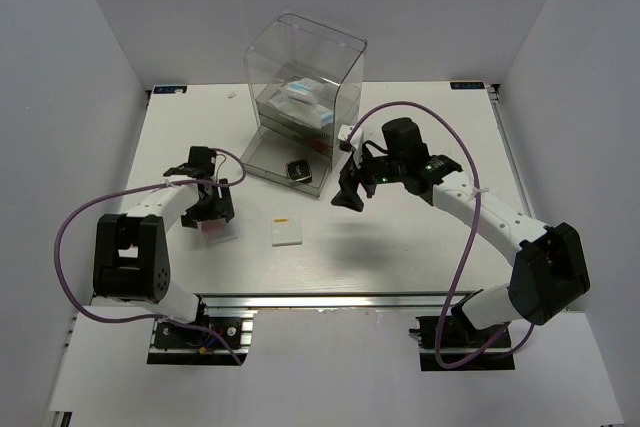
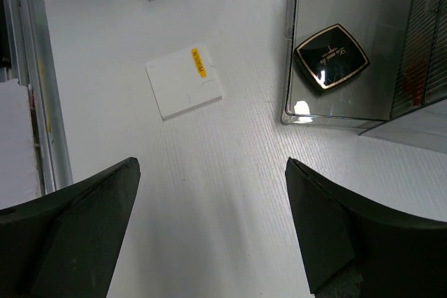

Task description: Organize the makeup

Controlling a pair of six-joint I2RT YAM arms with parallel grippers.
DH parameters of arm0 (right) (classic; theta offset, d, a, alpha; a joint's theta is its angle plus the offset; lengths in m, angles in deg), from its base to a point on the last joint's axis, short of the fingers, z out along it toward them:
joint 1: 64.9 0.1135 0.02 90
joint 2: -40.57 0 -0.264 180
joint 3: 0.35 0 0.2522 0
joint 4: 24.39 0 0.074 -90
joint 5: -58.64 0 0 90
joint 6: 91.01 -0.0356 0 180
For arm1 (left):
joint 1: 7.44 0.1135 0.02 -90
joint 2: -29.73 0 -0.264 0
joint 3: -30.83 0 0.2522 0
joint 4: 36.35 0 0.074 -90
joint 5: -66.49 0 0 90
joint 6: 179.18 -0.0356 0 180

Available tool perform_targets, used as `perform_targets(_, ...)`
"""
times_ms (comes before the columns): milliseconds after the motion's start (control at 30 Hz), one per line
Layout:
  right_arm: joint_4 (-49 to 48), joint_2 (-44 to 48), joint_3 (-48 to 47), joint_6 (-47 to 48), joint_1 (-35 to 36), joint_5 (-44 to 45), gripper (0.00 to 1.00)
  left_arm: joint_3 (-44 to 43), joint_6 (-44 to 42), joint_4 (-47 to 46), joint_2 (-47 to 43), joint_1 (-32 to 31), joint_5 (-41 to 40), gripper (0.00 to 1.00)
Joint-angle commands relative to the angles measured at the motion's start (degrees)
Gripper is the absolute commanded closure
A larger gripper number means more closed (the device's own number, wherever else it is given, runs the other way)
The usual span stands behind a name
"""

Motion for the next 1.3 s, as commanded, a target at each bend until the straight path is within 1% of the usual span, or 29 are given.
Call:
perform_targets(0, -1.2, 0.9, -0.7, -0.6, -0.4, -1.6, 0.11, 0.8, -1.0, -3.0, 0.1, 0.7, 2.2, 0.13)
perform_targets(67, -1.2, 0.9, -0.8, -0.6, -0.4, -1.6, 0.11, 1.1, -1.3, -3.6, 0.3, 1.0, 2.9, 0.18)
perform_targets(267, -1.0, 0.8, -1.1, -0.8, -0.9, -1.8, 0.11, 1.5, -1.3, -4.2, 0.4, 1.6, 3.8, 0.26)
perform_targets(333, -1.0, 0.9, -1.2, -0.8, -1.1, -1.9, 0.11, 1.6, -1.4, -4.4, 0.3, 1.8, 4.3, 0.31)
perform_targets(367, -1.0, 0.9, -1.3, -0.8, -1.1, -1.9, 0.11, 1.6, -1.4, -4.4, 0.3, 1.9, 4.5, 0.34)
perform_targets(400, -1.0, 1.0, -1.3, -0.8, -1.2, -1.9, 0.11, 1.6, -1.4, -4.4, 0.2, 2.2, 4.7, 0.4)
perform_targets(467, -0.9, 1.0, -1.4, -0.8, -1.2, -2.0, 0.11, 1.7, -1.1, -4.4, 0.0, 2.4, 5.1, 0.47)
perform_targets(500, -0.9, 1.1, -1.3, -0.8, -1.4, -2.0, 0.11, 1.7, -1.0, -4.4, -0.3, 2.5, 5.2, 0.55)
perform_targets(633, -0.7, 1.4, -1.2, -0.8, -1.5, -2.1, 0.11, 1.2, 0.6, -4.7, -2.8, 2.6, 7.0, 0.64)
perform_targets(700, -0.5, 1.7, -1.1, -0.8, -1.6, -2.1, 0.11, 0.0, 2.4, -5.1, -4.6, 2.6, 9.2, 0.66)
perform_targets(733, -0.6, 1.8, -1.0, -0.8, -1.6, -2.1, 0.11, -0.7, 3.1, -5.5, -7.0, 2.6, 10.3, 0.68)
perform_targets(800, -0.5, 2.0, -0.8, -0.8, -1.9, -2.0, 0.11, -2.2, 6.0, -6.7, -9.6, 2.5, 14.9, 0.69)
perform_targets(833, -0.5, 2.1, -0.8, -0.9, -1.8, -2.1, 0.11, -3.3, 7.4, -9.2, -11.9, 2.5, 16.4, 0.7)
perform_targets(867, -0.5, 2.2, -0.7, -0.9, -1.9, -2.1, 0.11, -3.9, 9.9, -10.6, -12.7, 2.4, 18.0, 0.7)
perform_targets(933, -0.5, 2.3, -0.5, -1.1, -1.9, -2.3, 0.11, -6.2, 12.1, -13.6, -13.2, 1.7, 21.0, 0.7)
perform_targets(1033, -0.7, 2.5, -0.1, -1.3, -1.9, -2.5, 0.11, -8.8, 16.6, -18.5, -11.3, 0.4, 23.5, 0.7)
perform_targets(1067, -0.8, 2.7, 0.0, -1.5, -1.9, -2.5, 0.11, -9.8, 18.2, -19.5, -9.0, 0.1, 24.1, 0.7)
perform_targets(1100, -0.9, 2.8, 0.1, -1.6, -1.9, -2.6, 0.11, -13.1, 18.5, -19.7, -7.2, -1.4, 24.0, 0.7)
perform_targets(1133, -1.0, 2.8, 0.1, -1.7, -1.9, -2.6, 0.11, -13.1, 18.6, -19.6, -5.4, -2.4, 23.6, 0.7)
perform_targets(1167, -0.9, 3.0, 0.1, -1.7, -1.9, -2.6, 0.11, -16.9, 18.4, -19.4, -3.4, -3.3, 23.1, 0.69)
perform_targets(1200, -0.9, 3.2, 0.2, -1.9, -1.9, -2.7, 0.11, -18.7, 18.4, -19.2, 0.5, -5.0, 22.5, 0.69)
perform_targets(1267, -1.2, 3.6, 0.6, -2.0, -1.9, -2.7, 0.11, -23.9, 18.3, -18.6, 4.3, -6.4, 21.1, 0.69)
